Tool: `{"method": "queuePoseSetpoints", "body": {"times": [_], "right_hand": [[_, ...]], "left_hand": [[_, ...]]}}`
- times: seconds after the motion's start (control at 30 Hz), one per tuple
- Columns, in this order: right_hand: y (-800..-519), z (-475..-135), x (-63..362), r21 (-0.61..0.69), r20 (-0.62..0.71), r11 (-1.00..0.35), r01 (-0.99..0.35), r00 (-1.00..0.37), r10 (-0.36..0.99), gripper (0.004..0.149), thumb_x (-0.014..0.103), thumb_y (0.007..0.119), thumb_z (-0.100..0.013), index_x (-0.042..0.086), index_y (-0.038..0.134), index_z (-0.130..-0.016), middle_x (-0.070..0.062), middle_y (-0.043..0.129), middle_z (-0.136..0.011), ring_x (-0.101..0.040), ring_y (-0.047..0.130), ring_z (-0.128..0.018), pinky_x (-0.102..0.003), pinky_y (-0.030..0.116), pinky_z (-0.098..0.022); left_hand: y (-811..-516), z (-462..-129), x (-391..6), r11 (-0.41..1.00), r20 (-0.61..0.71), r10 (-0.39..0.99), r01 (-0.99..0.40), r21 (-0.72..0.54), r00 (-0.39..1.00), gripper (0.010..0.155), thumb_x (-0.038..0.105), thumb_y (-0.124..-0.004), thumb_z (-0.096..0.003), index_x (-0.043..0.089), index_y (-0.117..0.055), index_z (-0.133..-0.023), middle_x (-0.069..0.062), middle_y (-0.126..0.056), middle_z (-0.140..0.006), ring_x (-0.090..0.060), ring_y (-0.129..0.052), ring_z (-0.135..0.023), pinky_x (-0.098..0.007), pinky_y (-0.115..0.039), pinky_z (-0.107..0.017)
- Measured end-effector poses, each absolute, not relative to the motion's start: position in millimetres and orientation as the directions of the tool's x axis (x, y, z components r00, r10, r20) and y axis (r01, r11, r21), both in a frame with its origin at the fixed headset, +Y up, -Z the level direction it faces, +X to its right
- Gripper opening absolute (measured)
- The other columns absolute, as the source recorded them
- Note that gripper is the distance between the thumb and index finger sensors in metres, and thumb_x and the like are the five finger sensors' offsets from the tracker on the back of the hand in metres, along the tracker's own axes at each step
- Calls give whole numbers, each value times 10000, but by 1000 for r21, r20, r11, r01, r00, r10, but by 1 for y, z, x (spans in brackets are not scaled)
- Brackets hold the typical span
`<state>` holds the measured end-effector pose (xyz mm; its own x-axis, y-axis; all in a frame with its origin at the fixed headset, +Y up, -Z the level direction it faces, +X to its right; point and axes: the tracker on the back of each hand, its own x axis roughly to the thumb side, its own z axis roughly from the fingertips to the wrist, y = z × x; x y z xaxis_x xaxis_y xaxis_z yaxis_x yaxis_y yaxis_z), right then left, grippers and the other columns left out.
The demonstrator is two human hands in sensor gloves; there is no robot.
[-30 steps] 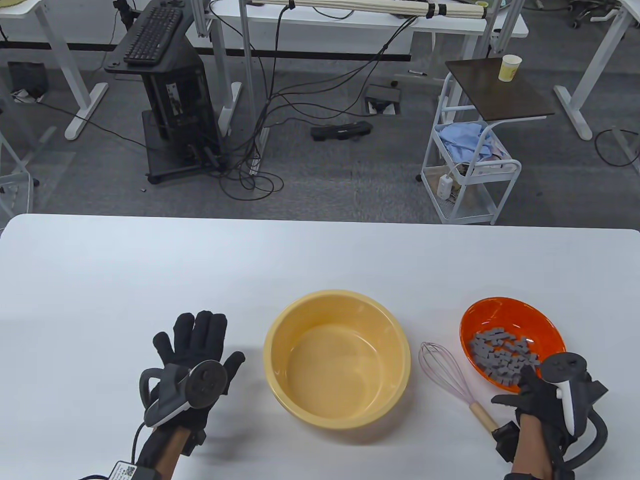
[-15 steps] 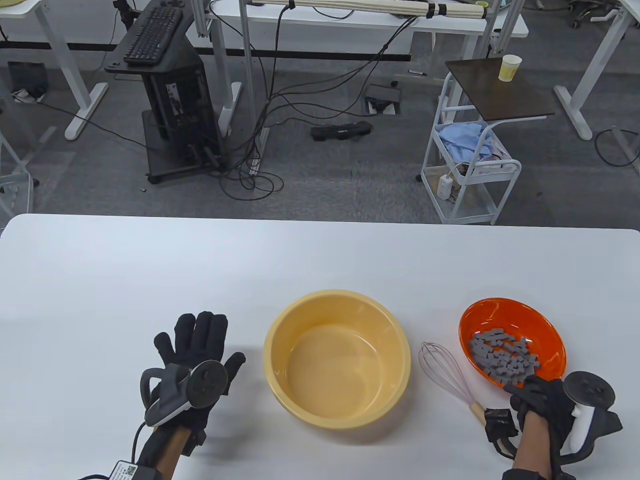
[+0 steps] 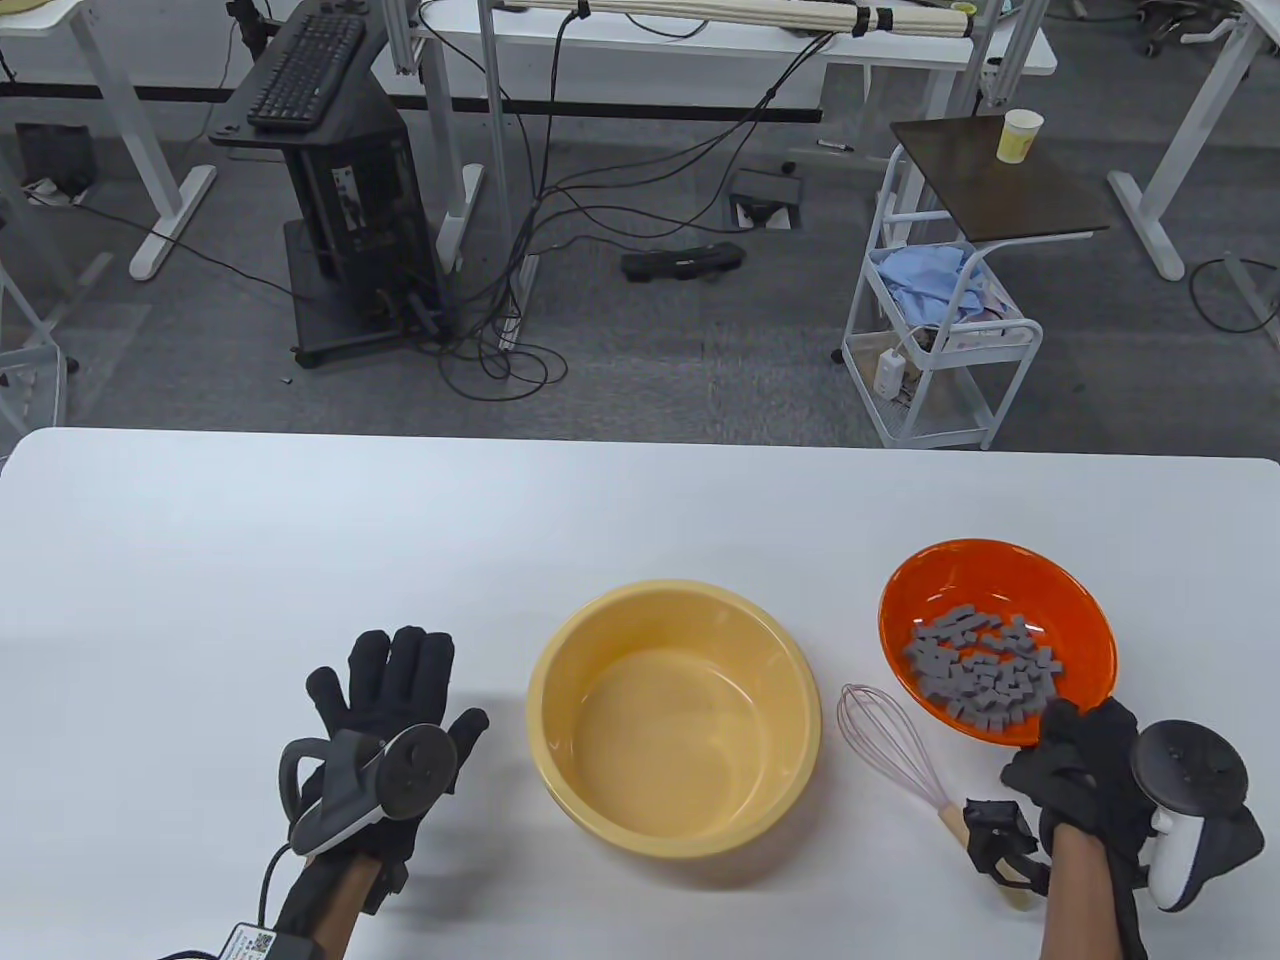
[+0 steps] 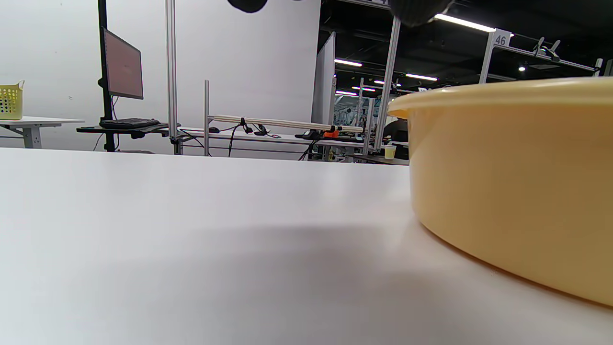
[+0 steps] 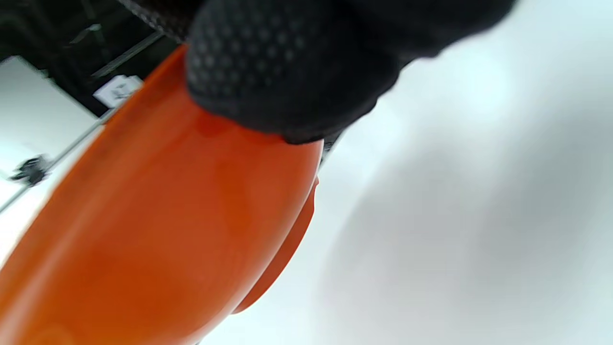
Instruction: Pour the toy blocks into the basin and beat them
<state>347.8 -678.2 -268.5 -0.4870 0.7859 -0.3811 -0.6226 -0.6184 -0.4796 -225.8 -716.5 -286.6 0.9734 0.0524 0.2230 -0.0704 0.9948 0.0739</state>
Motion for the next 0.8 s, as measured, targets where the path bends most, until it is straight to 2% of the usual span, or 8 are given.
{"method": "queuePoseSetpoints", "body": {"times": [0.13, 0.37, 0.53, 0.8], "right_hand": [[-650, -271, 321, -438, -274, -649, -621, -596, 755, 515, 164, 726, -656, -215, 544, -954, -270, 901, -591, -190, 969, -180, -240, 867, -106], [-623, -274, 267, -372, -153, -738, -563, -747, 647, 492, 162, 742, -654, -199, 578, -945, -274, 907, -589, -204, 975, -177, -247, 871, -104], [-615, -275, 233, -365, -111, -820, -442, -853, 509, 481, 164, 747, -651, -183, 592, -947, -270, 910, -593, -211, 981, -181, -247, 877, -106], [-615, -283, 195, -380, -70, -890, -253, -951, 301, 470, 177, 749, -651, -153, 600, -951, -260, 910, -613, -219, 990, -201, -253, 889, -122]], "left_hand": [[-717, -286, -225, 996, 222, 40, -58, 72, 974, 762, 502, -505, -703, 16, -229, -1221, -343, -258, -1272, -669, -231, -1143, -898, -218, -653], [-719, -285, -220, 997, 245, 34, -50, 63, 969, 759, 501, -506, -703, 18, -231, -1220, -345, -256, -1270, -667, -265, -1138, -899, -221, -652], [-719, -285, -220, 997, 244, 28, -46, 65, 969, 758, 501, -507, -703, 22, -229, -1221, -336, -259, -1273, -663, -267, -1141, -898, -219, -655], [-714, -286, -229, 994, 220, 59, -77, 74, 974, 756, 498, -509, -704, 24, -229, -1221, -336, -258, -1275, -663, -235, -1148, -898, -216, -657]]}}
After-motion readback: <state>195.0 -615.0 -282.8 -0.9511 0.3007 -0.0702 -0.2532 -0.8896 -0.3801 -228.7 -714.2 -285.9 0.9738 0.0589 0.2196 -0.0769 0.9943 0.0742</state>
